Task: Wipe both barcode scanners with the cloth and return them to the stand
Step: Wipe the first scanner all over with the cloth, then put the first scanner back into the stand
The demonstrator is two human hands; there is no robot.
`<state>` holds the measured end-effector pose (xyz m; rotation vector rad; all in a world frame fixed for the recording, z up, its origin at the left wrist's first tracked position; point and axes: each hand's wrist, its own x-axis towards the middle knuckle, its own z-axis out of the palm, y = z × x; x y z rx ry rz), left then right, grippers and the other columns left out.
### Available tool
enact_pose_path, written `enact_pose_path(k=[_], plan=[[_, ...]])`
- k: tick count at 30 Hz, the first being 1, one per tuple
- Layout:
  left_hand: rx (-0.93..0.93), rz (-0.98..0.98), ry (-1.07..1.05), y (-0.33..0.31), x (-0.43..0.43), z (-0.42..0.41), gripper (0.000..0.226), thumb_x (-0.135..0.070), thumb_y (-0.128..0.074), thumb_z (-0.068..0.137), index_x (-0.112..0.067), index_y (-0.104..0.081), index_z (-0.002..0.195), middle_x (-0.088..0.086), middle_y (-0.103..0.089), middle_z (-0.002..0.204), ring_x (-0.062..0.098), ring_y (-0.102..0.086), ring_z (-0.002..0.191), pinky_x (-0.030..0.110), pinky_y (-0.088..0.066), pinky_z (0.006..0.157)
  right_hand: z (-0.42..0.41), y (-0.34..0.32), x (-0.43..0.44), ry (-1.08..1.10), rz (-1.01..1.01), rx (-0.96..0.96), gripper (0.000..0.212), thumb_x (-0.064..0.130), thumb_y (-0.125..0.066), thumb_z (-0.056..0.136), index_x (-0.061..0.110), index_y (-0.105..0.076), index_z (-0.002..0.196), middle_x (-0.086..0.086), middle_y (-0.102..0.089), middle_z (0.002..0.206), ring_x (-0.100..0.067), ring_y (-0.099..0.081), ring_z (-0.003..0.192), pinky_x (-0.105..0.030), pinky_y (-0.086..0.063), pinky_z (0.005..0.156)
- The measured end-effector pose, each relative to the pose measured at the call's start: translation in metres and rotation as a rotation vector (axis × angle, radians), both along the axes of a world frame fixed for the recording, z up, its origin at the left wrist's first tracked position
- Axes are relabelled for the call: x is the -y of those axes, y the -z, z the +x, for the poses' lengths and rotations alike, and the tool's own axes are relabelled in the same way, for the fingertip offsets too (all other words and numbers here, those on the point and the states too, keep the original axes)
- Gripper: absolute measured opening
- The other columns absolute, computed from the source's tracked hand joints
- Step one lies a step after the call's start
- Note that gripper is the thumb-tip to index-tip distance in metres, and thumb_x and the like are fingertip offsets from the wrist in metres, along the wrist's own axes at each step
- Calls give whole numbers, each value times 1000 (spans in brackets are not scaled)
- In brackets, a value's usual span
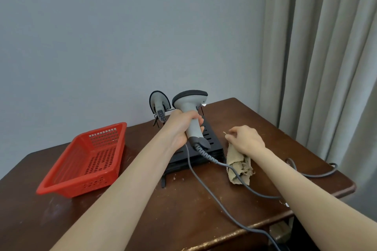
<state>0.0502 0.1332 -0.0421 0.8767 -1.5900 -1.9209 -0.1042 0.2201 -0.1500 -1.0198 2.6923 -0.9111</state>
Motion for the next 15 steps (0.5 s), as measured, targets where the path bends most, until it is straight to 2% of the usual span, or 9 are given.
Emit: enact_pose_path(k=[2,4,6,8,10,12,15], plan=[[19,-47,8,-2,1,-4,15,10,-47,87,-2,-48,97,15,-50,85,18,-54,67,33,-51,61,8,-16,-1,-16,-156,-104,35,39,-48,94,22,-60,122,-6,-57,123,-27,-50,114,-39,-46,90],[38,-81,11,-5,3,-10,21,11,-46,87,0,-46,104,15,-49,88,19,-53,69,32,-51,62,18,-36,2,-62,-370,-99,33,37,-48,95,20,-61,121,-4,-61,115,-21,-56,107,-34,-44,87],[47,-100,15,-9,7,-17,25,11,-45,85,2,-45,109,15,-49,88,20,-53,70,34,-51,63,28,-57,7,-139,-521,86,35,37,-47,95,19,-60,122,-1,-67,106,-16,-63,95,-32,-50,85],[65,-118,33,-14,9,-23,29,12,-44,84,9,-47,113,19,-53,91,25,-57,74,40,-55,71,38,-72,11,-257,-606,371,40,43,-44,96,17,-55,124,-3,-68,103,-16,-68,85,-33,-57,77],[74,-112,53,-21,11,-28,30,12,-45,85,14,-50,115,27,-60,106,33,-63,85,47,-54,86,44,-84,14,-344,-600,494,45,50,-39,96,18,-51,125,-3,-65,106,-14,-68,81,-20,-55,61],[73,-82,49,-29,13,-32,27,9,-46,88,12,-53,114,26,-60,114,36,-64,100,49,-52,91,44,-89,18,-375,-556,471,50,54,-34,95,20,-49,128,-4,-62,108,-11,-65,86,-9,-47,51],[40,-23,28,-40,15,-39,19,8,-41,88,8,-52,104,20,-58,100,34,-60,99,44,-51,86,42,-95,29,-390,-477,361,56,60,-36,92,17,-54,124,-5,-65,109,-17,-63,96,-18,-46,64]])
